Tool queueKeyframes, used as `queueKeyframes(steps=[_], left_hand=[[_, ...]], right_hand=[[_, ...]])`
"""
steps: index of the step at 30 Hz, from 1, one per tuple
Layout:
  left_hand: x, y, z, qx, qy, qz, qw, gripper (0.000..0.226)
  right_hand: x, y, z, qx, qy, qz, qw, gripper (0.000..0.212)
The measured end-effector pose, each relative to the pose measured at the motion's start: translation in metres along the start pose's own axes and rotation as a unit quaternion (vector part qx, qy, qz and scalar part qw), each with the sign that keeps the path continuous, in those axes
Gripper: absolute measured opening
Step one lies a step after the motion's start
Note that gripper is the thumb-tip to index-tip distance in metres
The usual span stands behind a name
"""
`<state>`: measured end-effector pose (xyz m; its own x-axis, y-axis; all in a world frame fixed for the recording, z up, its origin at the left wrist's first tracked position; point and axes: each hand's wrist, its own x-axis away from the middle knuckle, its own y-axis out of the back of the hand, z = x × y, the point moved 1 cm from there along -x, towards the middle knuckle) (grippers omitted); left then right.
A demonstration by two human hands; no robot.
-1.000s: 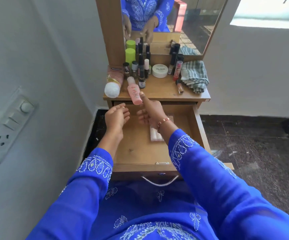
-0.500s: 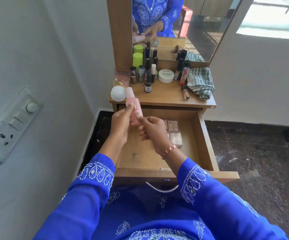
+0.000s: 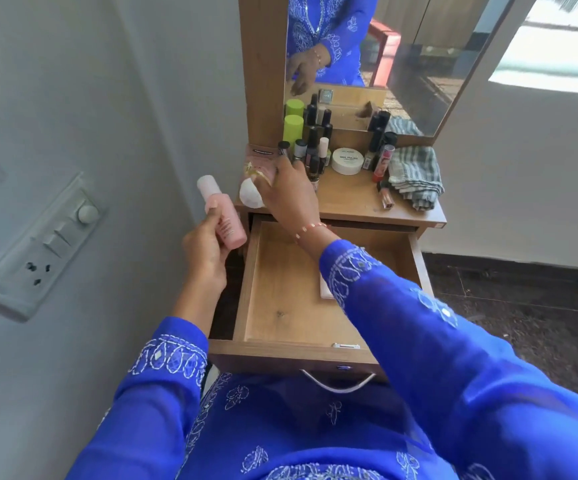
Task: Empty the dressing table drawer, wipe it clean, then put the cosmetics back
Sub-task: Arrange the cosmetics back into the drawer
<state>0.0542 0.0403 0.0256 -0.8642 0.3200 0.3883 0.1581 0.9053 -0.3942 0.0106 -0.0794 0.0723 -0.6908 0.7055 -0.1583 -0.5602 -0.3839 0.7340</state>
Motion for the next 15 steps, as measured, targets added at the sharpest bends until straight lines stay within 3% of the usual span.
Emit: queueKeyframes(steps=[6,11,15], left_hand=[[-0.002,0.011,-0.004,0.04,0.01,-0.01,0.999,0.016],[-0.004,0.015,-0.005,0.051,0.017,-0.001,0.999,0.014],[-0.004,0.018,-0.003,0.054,0.023,0.012,0.998,0.028]], right_hand=[[-0.021,-0.019,0.009,-0.049,-0.113,0.03,0.992,0.075],[-0.022,-0.028,0.008,-0.125,-0.162,0.047,0.978,0.075],[-0.008,-0.028,0.008,-0.163,-0.133,0.055,0.976,0.066]])
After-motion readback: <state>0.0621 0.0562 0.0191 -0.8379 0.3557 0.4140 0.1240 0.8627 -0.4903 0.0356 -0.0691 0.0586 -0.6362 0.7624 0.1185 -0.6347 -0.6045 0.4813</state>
